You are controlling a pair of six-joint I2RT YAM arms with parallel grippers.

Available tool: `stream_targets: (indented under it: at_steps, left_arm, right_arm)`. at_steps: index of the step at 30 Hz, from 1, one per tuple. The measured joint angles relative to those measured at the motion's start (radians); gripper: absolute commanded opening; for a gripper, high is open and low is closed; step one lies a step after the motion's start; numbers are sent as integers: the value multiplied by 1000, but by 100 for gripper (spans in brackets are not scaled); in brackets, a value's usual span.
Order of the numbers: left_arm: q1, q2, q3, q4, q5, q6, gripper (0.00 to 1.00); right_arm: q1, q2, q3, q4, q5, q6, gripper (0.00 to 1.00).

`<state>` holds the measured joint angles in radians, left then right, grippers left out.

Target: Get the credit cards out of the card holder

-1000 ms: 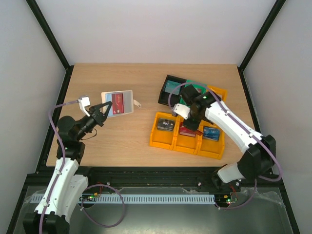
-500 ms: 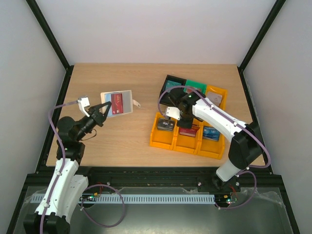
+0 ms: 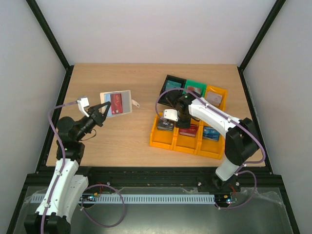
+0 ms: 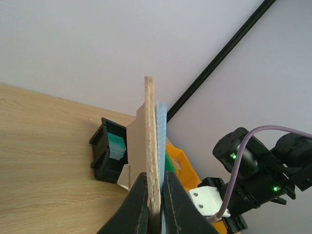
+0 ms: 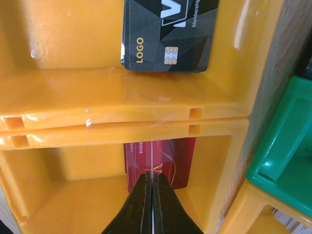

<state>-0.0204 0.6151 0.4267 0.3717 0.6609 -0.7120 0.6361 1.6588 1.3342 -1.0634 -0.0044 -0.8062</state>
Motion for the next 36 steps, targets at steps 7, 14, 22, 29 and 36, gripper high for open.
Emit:
stream_targets:
  at_steps: [7, 14, 22, 29, 36]
  left_arm:
    - [4, 0, 0, -2, 0, 4, 2]
    - [4, 0, 0, -5, 0, 6, 2]
    - [9, 2, 0, -6, 0, 10, 2]
    - [9, 3, 0, -11, 0, 11, 2]
    - [9, 14, 0, -12, 0, 11, 2]
  right_arm:
    - [-8, 0, -27, 7, -2, -17, 2]
    - [-23, 6, -34, 24, -7, -30, 2]
    - [-27, 12, -34, 28, -32, -43, 2]
    - [-29, 15, -34, 30, -46, -45, 4]
    - [-39, 15, -52, 49, -39, -49, 11]
